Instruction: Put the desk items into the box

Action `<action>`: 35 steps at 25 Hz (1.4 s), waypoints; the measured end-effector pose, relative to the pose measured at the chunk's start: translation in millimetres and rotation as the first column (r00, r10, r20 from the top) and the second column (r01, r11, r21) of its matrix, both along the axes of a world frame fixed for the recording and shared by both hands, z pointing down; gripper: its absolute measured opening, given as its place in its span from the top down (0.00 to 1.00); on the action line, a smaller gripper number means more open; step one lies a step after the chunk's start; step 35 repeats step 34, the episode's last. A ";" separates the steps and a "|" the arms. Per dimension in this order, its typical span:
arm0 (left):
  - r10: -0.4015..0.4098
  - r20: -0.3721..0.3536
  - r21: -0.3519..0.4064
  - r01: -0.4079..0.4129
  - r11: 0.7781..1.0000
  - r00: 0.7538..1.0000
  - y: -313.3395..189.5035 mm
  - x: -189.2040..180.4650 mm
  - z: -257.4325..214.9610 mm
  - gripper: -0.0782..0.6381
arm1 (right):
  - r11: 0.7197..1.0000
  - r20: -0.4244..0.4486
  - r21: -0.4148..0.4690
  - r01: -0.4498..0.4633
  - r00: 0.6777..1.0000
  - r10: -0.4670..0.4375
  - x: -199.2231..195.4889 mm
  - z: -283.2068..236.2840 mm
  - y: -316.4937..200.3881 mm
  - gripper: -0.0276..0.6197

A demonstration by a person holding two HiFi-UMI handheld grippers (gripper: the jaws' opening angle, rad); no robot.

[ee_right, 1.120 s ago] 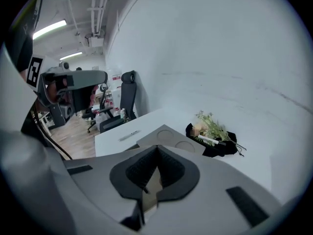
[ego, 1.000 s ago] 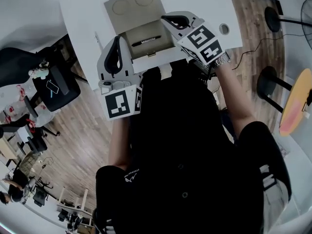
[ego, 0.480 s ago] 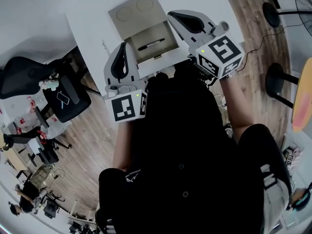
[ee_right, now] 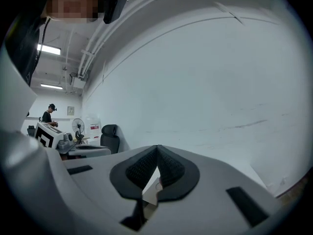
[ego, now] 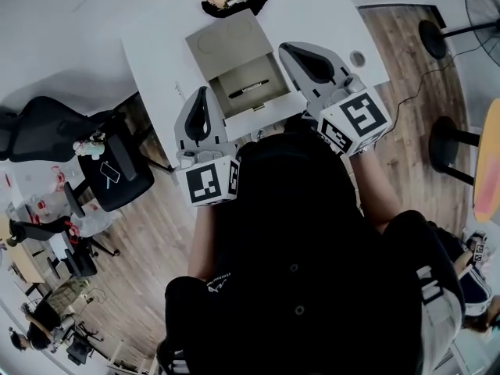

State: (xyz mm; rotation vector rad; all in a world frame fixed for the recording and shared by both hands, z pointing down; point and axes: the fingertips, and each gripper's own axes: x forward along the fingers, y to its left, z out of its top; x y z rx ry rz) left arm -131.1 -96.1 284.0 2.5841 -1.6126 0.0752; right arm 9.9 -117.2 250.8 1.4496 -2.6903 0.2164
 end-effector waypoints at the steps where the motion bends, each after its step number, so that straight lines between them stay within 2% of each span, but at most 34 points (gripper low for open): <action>1: 0.005 0.002 0.001 -0.005 1.000 1.000 2.1 0.9 -0.1 0.88 | 1.000 0.000 0.008 -0.003 1.000 0.003 -0.9 -2.8 3.3 0.96; 9: 0.004 -0.001 0.029 -0.004 1.000 1.000 2.4 -0.6 -9.1 0.88 | 0.998 0.015 0.040 -0.041 0.999 0.040 2.9 -15.1 13.5 0.96; 35: 0.000 -0.009 0.010 0.000 1.000 1.000 2.1 -3.7 -0.4 0.88 | 1.000 -0.024 0.018 -0.023 0.999 0.024 4.8 -5.4 10.0 0.96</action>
